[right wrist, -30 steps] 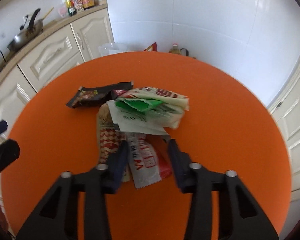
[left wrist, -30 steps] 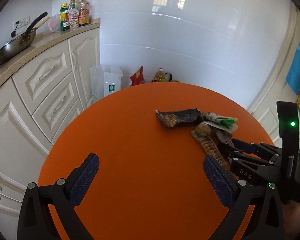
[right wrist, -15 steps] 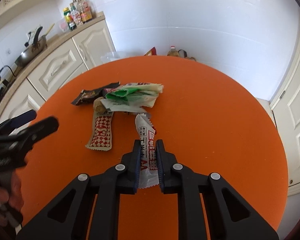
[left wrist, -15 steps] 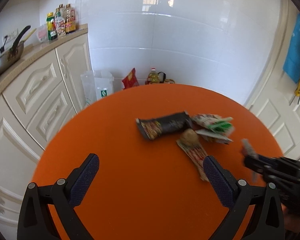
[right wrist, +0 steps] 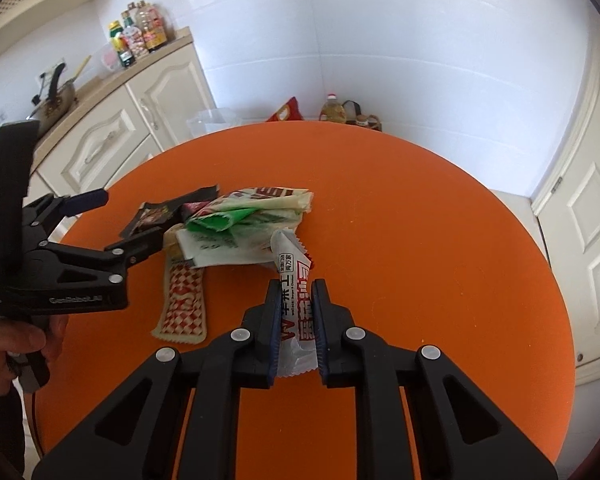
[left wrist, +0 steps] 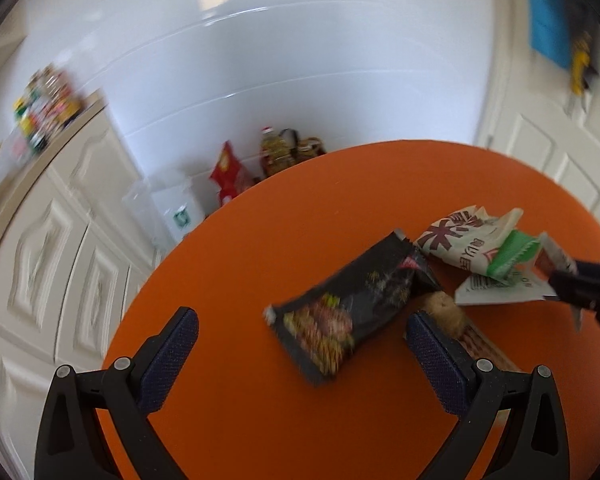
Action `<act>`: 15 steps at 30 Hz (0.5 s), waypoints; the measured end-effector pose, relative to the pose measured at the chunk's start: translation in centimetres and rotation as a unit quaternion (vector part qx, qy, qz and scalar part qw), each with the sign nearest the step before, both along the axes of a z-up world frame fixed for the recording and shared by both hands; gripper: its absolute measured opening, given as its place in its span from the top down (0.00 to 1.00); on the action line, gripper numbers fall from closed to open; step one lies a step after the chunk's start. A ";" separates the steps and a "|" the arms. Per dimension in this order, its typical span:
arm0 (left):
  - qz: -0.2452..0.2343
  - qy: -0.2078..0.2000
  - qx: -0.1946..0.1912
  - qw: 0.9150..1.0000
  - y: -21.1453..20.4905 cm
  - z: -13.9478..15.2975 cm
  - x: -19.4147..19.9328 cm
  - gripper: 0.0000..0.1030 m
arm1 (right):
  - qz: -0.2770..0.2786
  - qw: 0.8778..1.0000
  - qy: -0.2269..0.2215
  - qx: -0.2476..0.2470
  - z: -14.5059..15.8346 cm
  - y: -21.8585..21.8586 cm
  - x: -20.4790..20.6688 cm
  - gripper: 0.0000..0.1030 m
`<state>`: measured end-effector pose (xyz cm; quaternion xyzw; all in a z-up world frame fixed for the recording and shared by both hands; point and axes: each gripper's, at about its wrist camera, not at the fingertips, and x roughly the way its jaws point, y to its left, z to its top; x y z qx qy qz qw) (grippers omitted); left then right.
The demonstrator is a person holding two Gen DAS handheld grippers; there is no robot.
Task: Collect trash
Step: 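Grasp the dark snack wrapper with the left gripper while the right gripper grasps the white printed bag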
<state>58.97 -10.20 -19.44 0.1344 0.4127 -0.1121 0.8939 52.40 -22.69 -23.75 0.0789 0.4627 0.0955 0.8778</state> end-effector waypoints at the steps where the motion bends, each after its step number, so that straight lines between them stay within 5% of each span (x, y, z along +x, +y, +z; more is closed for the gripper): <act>1: -0.018 -0.002 0.005 1.000 -0.3 -0.4 0.8 0.01 | -0.002 1.000 0.001 -0.002 -0.1 0.0 0.1 0.86; 4: -0.070 0.006 -0.007 0.998 -0.6 -1.3 2.4 0.08 | -0.009 1.000 0.005 -0.009 0.0 0.0 0.6 0.86; 7: -0.108 0.044 -0.060 0.991 -0.1 -1.9 4.0 0.44 | -0.014 1.000 0.007 -0.012 0.1 -0.2 0.8 0.86; 12: -0.100 0.035 -0.076 0.991 0.7 -2.5 4.1 0.80 | -0.017 1.000 0.005 -0.014 0.6 -0.1 0.5 0.86; 15: -0.082 0.036 -0.093 0.992 1.4 -2.6 3.4 0.88 | -0.015 1.000 0.001 -0.012 1.1 0.0 -0.1 0.87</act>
